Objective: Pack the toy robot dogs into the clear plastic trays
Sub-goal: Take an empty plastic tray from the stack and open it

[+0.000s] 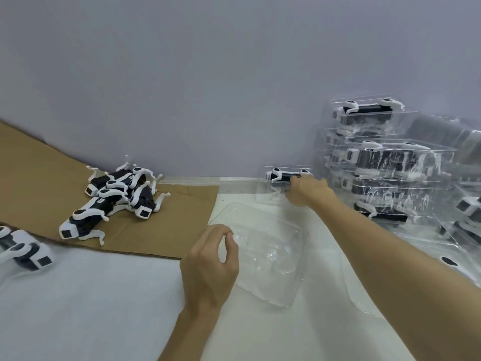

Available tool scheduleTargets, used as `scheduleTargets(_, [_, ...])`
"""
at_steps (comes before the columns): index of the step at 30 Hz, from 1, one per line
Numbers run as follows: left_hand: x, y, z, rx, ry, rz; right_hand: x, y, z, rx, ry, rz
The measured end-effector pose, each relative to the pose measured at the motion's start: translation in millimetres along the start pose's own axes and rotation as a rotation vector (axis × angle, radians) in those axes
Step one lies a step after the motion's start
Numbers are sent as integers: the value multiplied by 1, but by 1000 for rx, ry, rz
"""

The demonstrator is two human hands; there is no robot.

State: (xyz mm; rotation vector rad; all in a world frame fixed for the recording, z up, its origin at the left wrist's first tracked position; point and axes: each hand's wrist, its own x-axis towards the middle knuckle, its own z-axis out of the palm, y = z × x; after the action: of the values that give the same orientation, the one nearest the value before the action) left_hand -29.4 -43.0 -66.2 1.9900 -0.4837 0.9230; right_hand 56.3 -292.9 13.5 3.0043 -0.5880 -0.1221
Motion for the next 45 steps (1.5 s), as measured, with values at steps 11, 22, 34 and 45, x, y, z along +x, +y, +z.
scheduleTargets(11, [5, -5, 1, -65, -174, -265, -178, -17, 55, 885, 359, -189])
scheduleTargets(22, [23, -8, -21, -948, -166, -882, -183, -2, 89, 1444, 38, -324])
scheduleTargets(34, [29, -43, -39, -753, 75, -789, -191, -6, 84, 1129, 763, -72])
scheduleTargets(45, [17, -17, -26, -575, -374, -517, -195, -14, 85, 1048, 455, -106])
